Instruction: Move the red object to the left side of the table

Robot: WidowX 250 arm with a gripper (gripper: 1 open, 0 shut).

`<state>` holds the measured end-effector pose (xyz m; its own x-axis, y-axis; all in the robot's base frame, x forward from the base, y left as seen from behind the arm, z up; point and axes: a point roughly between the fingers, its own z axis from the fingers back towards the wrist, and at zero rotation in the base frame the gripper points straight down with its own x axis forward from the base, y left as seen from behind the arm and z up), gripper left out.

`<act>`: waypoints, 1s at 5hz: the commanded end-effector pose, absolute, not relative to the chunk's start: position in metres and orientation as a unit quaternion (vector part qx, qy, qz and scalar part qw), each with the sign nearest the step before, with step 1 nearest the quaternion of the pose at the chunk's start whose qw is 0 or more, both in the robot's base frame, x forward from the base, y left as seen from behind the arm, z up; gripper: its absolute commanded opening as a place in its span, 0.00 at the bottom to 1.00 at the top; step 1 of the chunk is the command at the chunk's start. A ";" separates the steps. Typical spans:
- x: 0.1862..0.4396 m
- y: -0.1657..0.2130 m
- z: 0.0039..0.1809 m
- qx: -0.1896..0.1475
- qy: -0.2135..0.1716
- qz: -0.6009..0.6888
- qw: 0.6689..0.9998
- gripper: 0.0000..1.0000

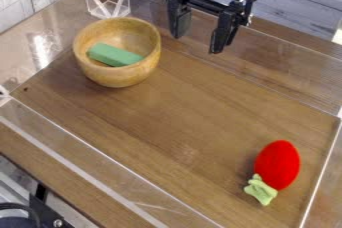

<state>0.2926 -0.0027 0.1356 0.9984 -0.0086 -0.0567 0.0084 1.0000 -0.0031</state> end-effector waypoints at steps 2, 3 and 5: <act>0.278 -0.054 0.130 -0.012 0.041 -0.069 0.997 1.00; 0.268 -0.097 0.117 -0.013 0.030 -0.127 0.991 1.00; 0.262 -0.128 0.086 -0.002 0.016 -0.295 0.955 1.00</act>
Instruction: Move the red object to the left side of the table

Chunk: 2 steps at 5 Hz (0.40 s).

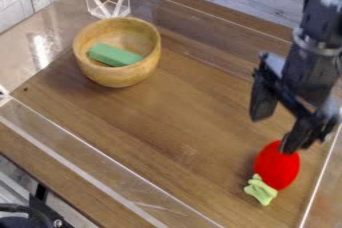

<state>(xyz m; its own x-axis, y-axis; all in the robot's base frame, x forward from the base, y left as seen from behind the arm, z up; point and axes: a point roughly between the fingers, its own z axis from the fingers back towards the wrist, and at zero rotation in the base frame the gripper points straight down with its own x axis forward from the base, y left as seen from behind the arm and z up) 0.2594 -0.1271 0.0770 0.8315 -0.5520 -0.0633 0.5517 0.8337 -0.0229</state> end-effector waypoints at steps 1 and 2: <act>0.253 -0.136 0.063 0.004 0.007 -0.335 0.942 1.00; 0.244 -0.142 0.043 0.014 0.003 -0.368 0.930 1.00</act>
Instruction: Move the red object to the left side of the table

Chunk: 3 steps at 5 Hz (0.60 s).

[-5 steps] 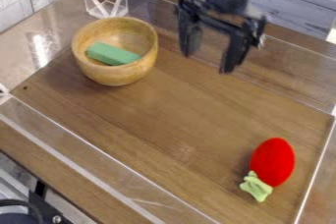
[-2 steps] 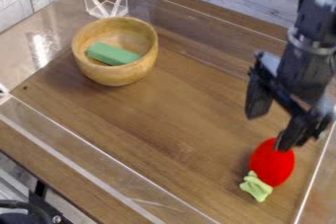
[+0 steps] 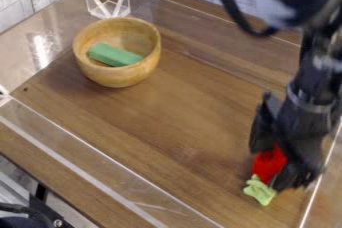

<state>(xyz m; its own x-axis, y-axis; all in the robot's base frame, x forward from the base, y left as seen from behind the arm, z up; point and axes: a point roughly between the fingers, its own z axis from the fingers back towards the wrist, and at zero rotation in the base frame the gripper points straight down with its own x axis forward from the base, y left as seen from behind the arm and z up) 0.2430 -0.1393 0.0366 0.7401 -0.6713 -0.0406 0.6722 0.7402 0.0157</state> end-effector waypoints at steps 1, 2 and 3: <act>0.243 -0.147 0.047 0.035 -0.007 -0.358 0.933 1.00; 0.244 -0.153 0.053 0.051 -0.013 -0.354 0.934 1.00; 0.244 -0.157 0.065 0.062 -0.014 -0.330 0.942 1.00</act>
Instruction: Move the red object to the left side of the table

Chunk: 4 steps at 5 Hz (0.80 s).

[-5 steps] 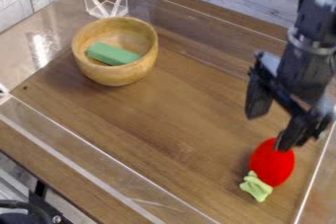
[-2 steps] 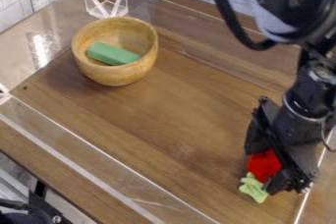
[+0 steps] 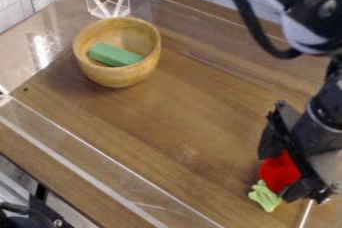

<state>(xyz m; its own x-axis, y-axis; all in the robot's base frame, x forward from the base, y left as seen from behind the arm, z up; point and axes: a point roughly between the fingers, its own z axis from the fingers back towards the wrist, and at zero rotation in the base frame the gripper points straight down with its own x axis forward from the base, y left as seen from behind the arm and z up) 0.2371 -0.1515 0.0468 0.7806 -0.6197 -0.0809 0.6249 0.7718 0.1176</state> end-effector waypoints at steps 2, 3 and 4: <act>0.246 -0.142 0.067 0.066 -0.013 -0.314 0.947 1.00; 0.248 -0.127 0.062 0.065 -0.014 -0.322 0.944 1.00; 0.245 -0.116 0.064 0.073 -0.016 -0.313 0.947 1.00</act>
<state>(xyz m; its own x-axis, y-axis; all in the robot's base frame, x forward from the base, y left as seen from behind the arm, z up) 0.2399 -0.1161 0.0500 0.8001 -0.5960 -0.0676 0.5991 0.7886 0.1382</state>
